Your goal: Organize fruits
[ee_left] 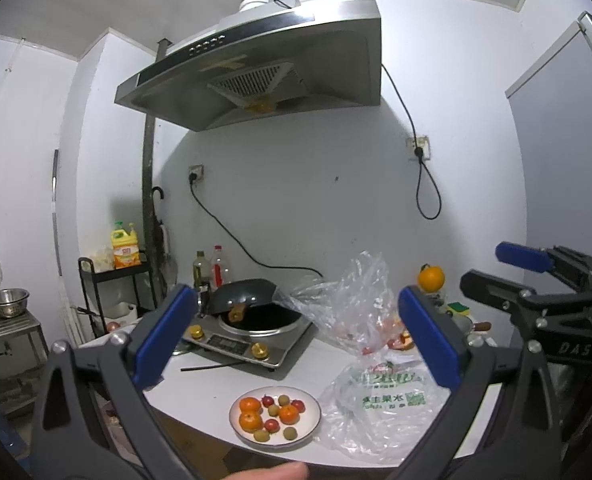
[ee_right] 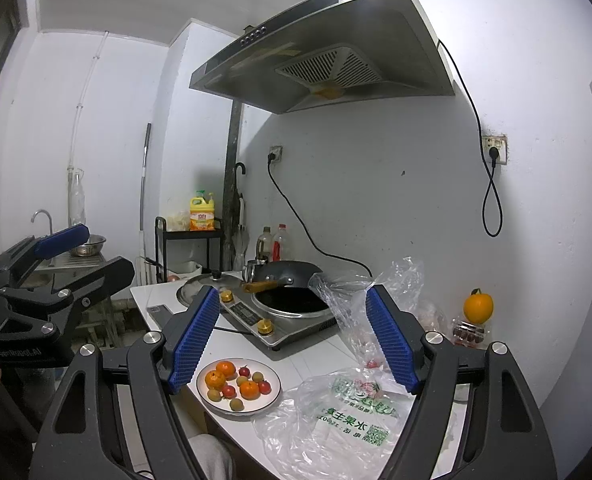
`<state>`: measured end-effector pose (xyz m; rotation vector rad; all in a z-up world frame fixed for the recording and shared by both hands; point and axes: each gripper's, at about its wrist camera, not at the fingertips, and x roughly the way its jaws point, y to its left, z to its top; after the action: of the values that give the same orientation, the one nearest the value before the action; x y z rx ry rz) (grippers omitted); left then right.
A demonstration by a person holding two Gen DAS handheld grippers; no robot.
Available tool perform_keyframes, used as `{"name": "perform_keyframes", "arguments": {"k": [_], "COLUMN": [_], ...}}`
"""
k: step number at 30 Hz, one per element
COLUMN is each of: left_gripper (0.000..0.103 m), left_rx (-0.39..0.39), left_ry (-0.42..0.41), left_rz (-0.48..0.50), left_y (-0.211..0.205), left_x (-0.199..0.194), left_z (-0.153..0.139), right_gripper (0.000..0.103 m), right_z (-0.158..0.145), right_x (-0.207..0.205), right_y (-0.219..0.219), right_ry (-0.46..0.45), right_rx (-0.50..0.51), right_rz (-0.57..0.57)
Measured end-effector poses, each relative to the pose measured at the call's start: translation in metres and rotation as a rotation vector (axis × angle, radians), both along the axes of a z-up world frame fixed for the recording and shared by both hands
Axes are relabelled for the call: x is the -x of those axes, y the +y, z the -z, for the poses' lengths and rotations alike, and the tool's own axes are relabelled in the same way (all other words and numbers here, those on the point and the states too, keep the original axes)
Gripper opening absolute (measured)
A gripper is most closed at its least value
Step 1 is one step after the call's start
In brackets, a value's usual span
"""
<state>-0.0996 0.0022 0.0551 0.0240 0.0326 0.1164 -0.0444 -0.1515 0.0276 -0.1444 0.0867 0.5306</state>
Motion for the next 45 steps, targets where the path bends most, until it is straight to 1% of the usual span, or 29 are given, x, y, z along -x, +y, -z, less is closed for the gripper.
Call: {"name": "perform_keyframes", "arguments": {"k": [5, 17, 45], "left_gripper": [0.102, 0.102, 0.102], "left_rx": [0.009, -0.011, -0.009], "left_ry": [0.013, 0.002, -0.004], "left_rz": [-0.005, 0.007, 0.018], "left_y": [0.0013, -0.0031, -0.0068], "left_x": [-0.003, 0.0003, 0.0027], "left_z": [0.0036, 0.0051, 0.0033], "right_gripper": [0.079, 0.079, 0.079], "right_z": [0.001, 0.0015, 0.0035], "right_x": [-0.0013, -0.0018, -0.0041], "right_y": [0.001, 0.0009, -0.0005], "right_ry": [0.001, 0.002, 0.004], "right_rx": [0.001, 0.001, -0.001], "right_rz": [0.005, 0.006, 0.009]}}
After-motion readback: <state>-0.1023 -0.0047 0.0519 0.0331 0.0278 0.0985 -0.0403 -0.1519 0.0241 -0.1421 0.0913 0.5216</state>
